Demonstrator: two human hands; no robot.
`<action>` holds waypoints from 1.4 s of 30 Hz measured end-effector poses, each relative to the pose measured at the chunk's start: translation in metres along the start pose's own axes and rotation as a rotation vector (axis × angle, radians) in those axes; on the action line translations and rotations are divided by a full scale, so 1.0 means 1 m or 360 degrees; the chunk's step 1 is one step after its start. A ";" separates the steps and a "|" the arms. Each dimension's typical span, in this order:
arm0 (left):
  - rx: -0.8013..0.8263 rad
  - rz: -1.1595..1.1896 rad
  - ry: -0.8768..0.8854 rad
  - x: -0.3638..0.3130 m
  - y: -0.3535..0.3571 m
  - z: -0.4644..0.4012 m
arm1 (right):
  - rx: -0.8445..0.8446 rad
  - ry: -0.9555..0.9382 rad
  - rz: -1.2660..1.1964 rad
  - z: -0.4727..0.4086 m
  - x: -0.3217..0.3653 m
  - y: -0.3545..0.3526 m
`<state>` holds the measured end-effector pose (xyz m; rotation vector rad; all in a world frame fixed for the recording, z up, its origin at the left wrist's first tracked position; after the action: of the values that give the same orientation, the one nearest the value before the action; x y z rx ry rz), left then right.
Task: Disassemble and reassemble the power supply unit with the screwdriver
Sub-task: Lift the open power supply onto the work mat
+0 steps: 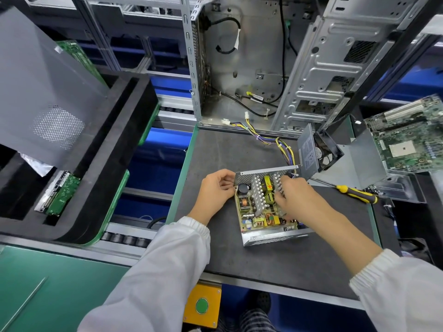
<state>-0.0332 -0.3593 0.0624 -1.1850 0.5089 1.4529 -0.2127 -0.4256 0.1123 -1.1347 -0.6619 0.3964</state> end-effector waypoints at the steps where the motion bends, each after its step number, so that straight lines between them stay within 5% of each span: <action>1: 0.0014 0.0020 -0.0033 -0.001 0.000 0.000 | 0.0020 -0.0007 0.0011 -0.001 0.000 -0.001; 19: 0.0168 0.0091 -0.0108 0.000 0.003 0.001 | -0.0075 -0.0065 0.0057 0.011 0.008 0.002; 24: 0.0103 0.0086 -0.0097 0.001 0.004 0.000 | -0.0004 -0.0065 -0.0308 0.013 0.000 -0.005; 39: 0.0059 0.0149 -0.0087 0.005 0.006 0.002 | -0.0219 0.0009 0.0222 0.008 0.012 0.013; 42: -0.0009 0.0082 -0.0058 0.005 0.006 0.001 | -0.0233 -0.0114 0.0085 0.012 0.009 0.007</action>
<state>-0.0388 -0.3575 0.0566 -1.1548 0.5137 1.5180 -0.2137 -0.4093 0.1115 -1.2837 -0.7339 0.4416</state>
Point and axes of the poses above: each hand's wrist, its own z-axis away from the middle knuckle, its own y-axis out of the palm, x = y × z, the point moved 4 cm from there along -z, towards the middle knuckle, and after that the axes turned 14 degrees about -y, right-handed, at the moved point
